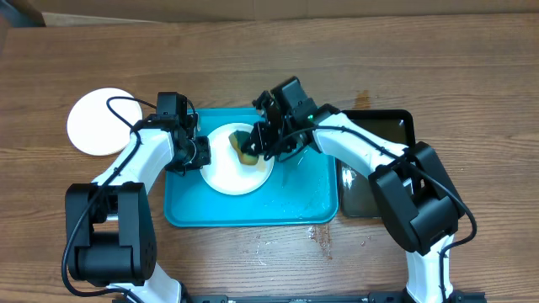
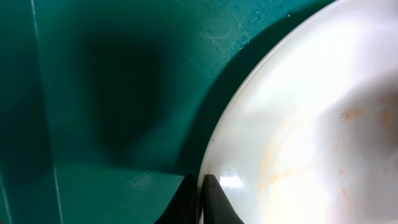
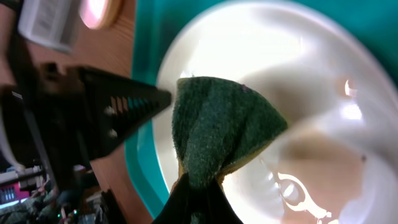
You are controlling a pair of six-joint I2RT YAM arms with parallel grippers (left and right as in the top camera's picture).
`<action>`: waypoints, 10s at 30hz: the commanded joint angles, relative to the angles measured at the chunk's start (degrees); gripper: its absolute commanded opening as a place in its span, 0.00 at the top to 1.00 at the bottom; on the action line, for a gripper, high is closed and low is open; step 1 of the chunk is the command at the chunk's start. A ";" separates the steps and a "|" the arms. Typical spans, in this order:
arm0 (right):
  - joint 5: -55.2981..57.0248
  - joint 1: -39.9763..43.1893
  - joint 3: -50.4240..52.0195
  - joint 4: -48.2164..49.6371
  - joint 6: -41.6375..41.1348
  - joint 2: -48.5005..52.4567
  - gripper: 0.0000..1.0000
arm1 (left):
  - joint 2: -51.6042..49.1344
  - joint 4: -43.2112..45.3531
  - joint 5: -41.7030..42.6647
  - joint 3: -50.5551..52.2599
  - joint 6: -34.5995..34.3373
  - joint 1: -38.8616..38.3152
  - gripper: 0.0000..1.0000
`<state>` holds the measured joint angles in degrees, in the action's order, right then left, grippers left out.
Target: Clean dirty plates on tray and stack at the side
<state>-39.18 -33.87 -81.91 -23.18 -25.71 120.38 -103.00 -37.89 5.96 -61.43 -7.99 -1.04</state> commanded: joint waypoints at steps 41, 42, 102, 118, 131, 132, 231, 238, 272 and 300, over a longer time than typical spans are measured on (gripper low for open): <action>4.68 24.24 3.50 -20.72 11.26 -23.74 0.96 | -0.70 -0.04 -0.68 0.17 -0.17 -0.11 0.96; 7.30 26.10 3.50 -25.73 12.48 -24.06 0.96 | -0.57 -1.01 -1.81 -0.76 -0.20 -0.11 0.96; 37.83 29.44 31.71 -17.70 7.89 -23.71 0.00 | 18.80 0.63 -80.70 -16.48 17.20 -34.34 0.96; 35.30 29.44 31.71 -14.97 7.89 -23.71 0.00 | 18.67 -3.30 -26.12 -16.48 -0.52 -11.17 0.96; 35.28 29.44 31.71 -11.76 7.89 -23.71 0.00 | 11.41 -1.81 1.60 -16.48 -12.48 32.59 0.96; 35.28 29.44 31.71 -11.76 7.89 -23.71 0.00 | 10.03 -1.36 1.57 -16.48 -12.48 34.25 0.96; 35.28 29.44 31.71 -11.74 7.89 -23.71 0.00 | -1.99 1.75 37.11 -19.43 -1.20 13.90 0.44; 35.28 29.44 31.71 -11.74 7.89 -23.71 0.00 | -0.42 1.70 34.03 -19.41 -1.20 9.75 0.00; 35.28 29.44 31.71 -11.80 7.89 -73.55 0.00 | -0.72 1.73 33.83 -19.41 -1.20 9.16 0.00; 38.93 29.51 64.41 28.00 24.44 -120.24 0.00 | -0.72 1.73 33.83 -19.41 -1.20 9.14 0.00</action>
<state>0.71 -4.54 -23.33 0.97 -2.72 1.76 -103.55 -36.25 39.83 -80.29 -10.07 8.23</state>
